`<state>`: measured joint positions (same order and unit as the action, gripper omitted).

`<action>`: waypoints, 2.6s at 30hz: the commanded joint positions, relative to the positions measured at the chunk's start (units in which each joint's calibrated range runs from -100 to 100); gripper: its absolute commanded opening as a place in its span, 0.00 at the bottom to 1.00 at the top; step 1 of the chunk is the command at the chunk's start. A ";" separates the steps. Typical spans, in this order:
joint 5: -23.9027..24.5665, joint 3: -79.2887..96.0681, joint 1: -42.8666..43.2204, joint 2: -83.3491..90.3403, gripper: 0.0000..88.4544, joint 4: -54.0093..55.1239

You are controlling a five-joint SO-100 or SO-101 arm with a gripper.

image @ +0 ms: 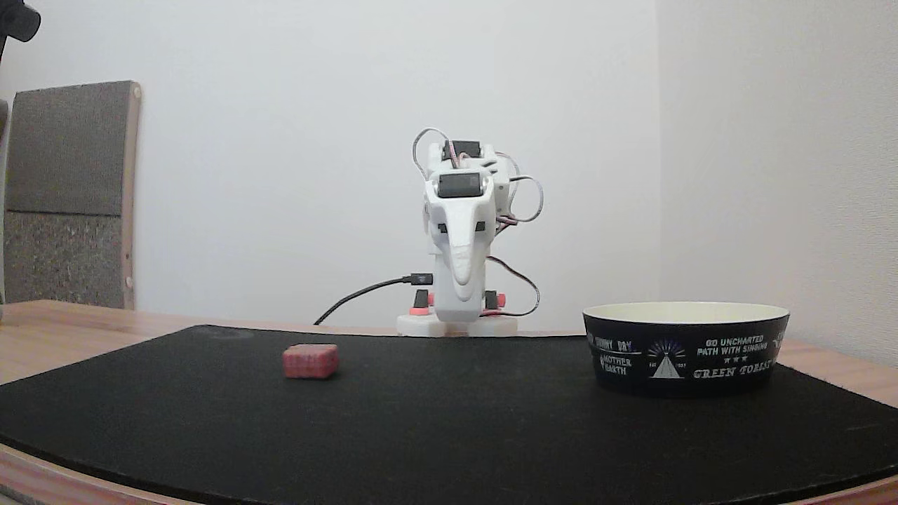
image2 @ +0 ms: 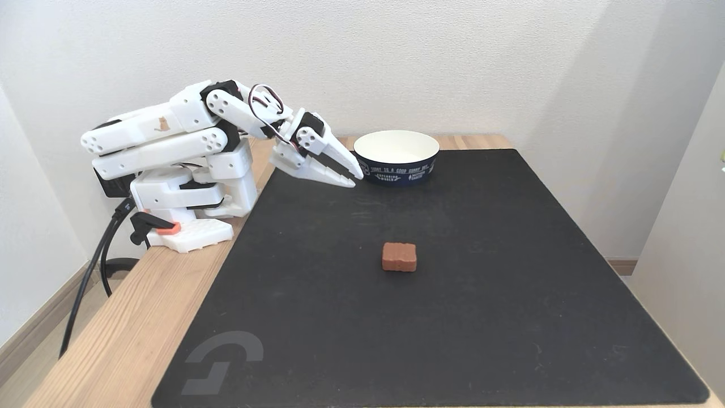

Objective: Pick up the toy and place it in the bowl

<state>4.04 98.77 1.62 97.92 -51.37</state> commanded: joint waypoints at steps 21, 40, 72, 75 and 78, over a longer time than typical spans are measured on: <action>-0.18 0.69 1.10 1.50 0.02 -2.06; -0.13 0.69 1.10 1.50 0.16 -2.23; -17.14 -91.70 -26.17 -90.29 0.40 -23.56; -21.94 -101.43 -27.60 -98.54 0.40 -30.42; -28.36 -110.80 -29.69 -107.05 0.40 -36.18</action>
<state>-17.58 1.09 -25.34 -0.33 -81.00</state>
